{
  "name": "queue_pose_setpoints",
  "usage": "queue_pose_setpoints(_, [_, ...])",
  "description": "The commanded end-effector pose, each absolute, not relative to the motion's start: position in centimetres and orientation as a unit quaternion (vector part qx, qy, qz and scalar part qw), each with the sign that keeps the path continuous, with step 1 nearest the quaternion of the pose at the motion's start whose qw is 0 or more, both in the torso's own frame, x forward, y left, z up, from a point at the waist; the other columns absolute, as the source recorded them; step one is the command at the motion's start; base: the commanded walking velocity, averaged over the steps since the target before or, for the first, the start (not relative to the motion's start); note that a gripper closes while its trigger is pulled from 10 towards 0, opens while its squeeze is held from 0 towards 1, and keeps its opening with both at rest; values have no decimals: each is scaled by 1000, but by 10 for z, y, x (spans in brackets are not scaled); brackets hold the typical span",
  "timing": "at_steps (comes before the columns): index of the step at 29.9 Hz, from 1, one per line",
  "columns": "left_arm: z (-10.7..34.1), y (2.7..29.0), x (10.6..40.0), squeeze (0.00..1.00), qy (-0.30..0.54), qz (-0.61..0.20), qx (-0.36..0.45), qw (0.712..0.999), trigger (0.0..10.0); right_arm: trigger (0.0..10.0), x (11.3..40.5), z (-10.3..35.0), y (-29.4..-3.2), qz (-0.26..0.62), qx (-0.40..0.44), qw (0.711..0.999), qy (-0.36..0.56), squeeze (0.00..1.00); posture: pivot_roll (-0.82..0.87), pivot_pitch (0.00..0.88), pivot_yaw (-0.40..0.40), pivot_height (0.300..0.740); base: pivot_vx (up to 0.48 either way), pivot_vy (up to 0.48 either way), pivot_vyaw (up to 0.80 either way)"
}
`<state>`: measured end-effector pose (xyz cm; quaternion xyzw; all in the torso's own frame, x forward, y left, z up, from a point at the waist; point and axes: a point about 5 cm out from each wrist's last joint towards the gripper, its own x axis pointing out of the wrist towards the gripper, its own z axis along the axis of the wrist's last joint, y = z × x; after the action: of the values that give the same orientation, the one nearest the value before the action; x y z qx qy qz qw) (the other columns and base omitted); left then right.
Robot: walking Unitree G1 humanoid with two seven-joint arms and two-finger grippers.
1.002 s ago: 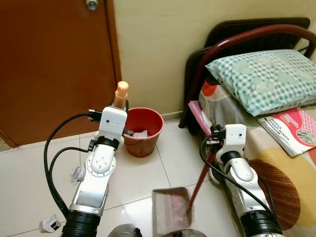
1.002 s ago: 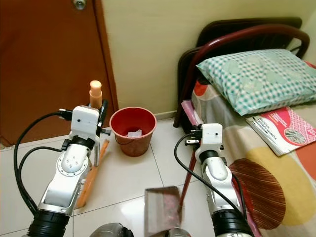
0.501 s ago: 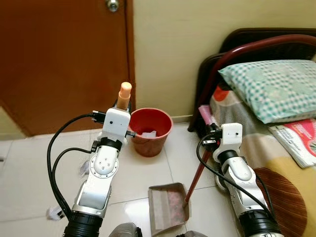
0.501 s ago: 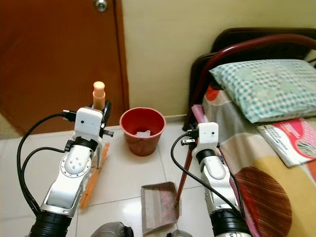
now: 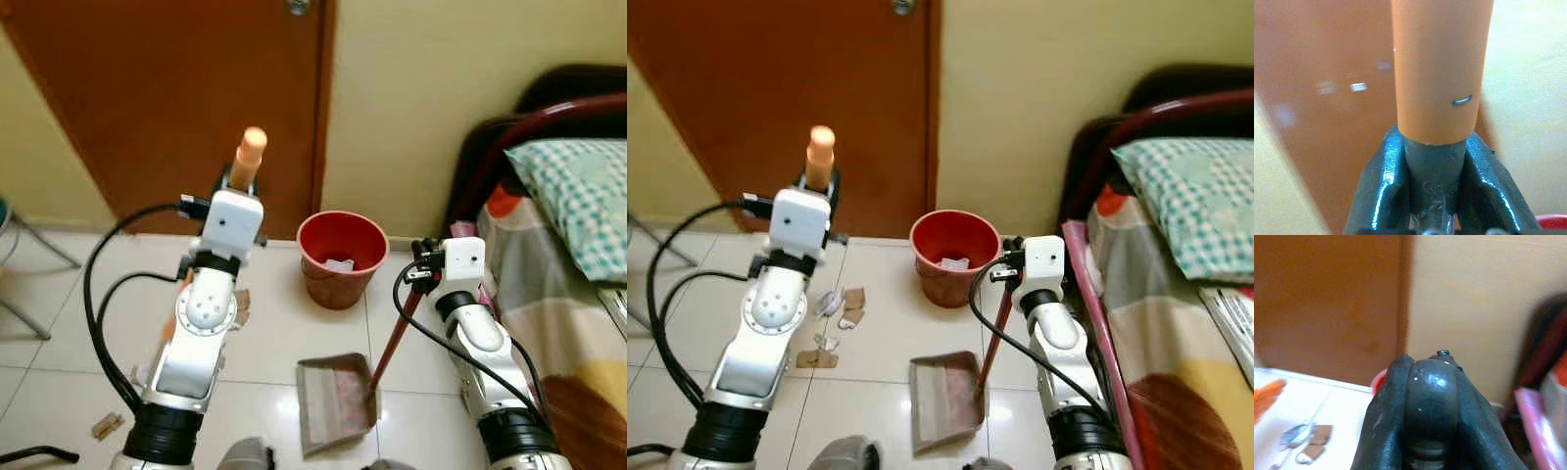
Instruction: Sweep floor
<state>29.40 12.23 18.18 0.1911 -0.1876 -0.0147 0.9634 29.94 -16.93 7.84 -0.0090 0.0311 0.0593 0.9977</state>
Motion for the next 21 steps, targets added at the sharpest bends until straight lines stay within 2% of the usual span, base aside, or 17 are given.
queue_pose_setpoints(1, [198, 135, 295, 0, -218, 29, 211, 952, 10000, 10000, 302, 85, -166, 66, -10, 998, 13, 0, 40, 20, -13, 740, 0, 0, 531])
queue_pose_setpoints(9, [173, 195, 301, 0, -132, 139, 206, 960, 10000, 10000, 303, 84, -172, 55, 2, 998, 16, 0, 44, 35, -25, 740, 0, 0, 0])
queue_pose_setpoints(15, [159, 204, 304, 0, -103, 137, 202, 964, 10000, 10000, 303, 85, -171, 58, 0, 998, 16, 0, 33, 53, -35, 740, 0, 0, 0])
queue_pose_setpoints(21, [146, 218, 308, 0, -71, 166, 182, 966, 10000, 10000, 295, 88, -183, 59, -15, 998, 22, 0, -16, 113, -71, 740, 0, 0, 0])
